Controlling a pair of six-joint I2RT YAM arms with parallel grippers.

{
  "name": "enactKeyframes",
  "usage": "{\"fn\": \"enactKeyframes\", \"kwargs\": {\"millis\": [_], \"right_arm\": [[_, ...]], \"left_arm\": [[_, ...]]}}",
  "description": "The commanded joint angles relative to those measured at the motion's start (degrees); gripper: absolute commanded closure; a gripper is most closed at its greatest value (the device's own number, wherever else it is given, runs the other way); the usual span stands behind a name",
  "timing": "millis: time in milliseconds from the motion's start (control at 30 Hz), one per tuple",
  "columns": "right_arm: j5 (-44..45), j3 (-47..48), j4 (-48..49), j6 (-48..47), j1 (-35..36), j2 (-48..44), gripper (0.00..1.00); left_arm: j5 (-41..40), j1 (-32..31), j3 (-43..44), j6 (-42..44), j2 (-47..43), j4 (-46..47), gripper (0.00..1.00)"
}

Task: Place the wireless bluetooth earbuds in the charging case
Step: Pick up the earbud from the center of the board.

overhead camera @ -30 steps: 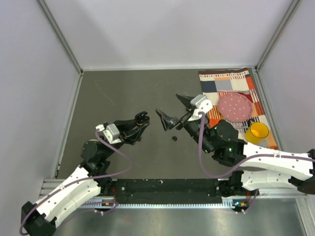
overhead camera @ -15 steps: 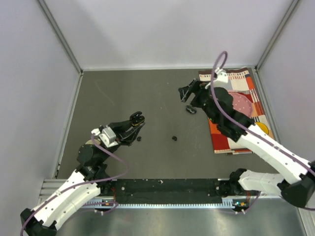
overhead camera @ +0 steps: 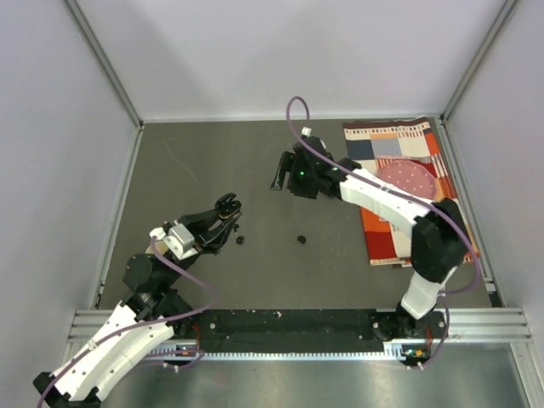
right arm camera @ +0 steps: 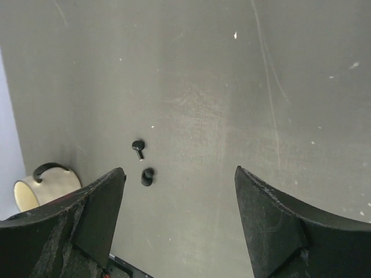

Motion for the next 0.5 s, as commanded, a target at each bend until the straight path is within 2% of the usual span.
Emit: {"fn": "enactKeyframes", "kwargs": {"millis": [0, 200, 367, 467], "right_arm": [[-2.4, 9.0, -3.0, 0.8, 3.3, 6.5, 0.25], [-2.4, 18.6, -5.7, 1.1, 7.6, 17.2, 0.27], [-1.8, 24.4, -7.3, 2.5, 11.0, 22.8, 0.27], [-1.8, 25.7, -7.7, 4.0, 12.0, 25.6, 0.28]], "left_arm": [[-2.4, -0.1, 3.9, 2.4, -2.2, -2.4, 1.00], [-8.4, -0.1, 4.5, 5.8, -4.3, -8.5, 1.00], [-13.2, 0.3, 3.2, 5.5, -5.1, -7.8, 1.00], [-12.3, 2.6, 3.3, 4.9, -4.0, -9.0, 1.00]]}}
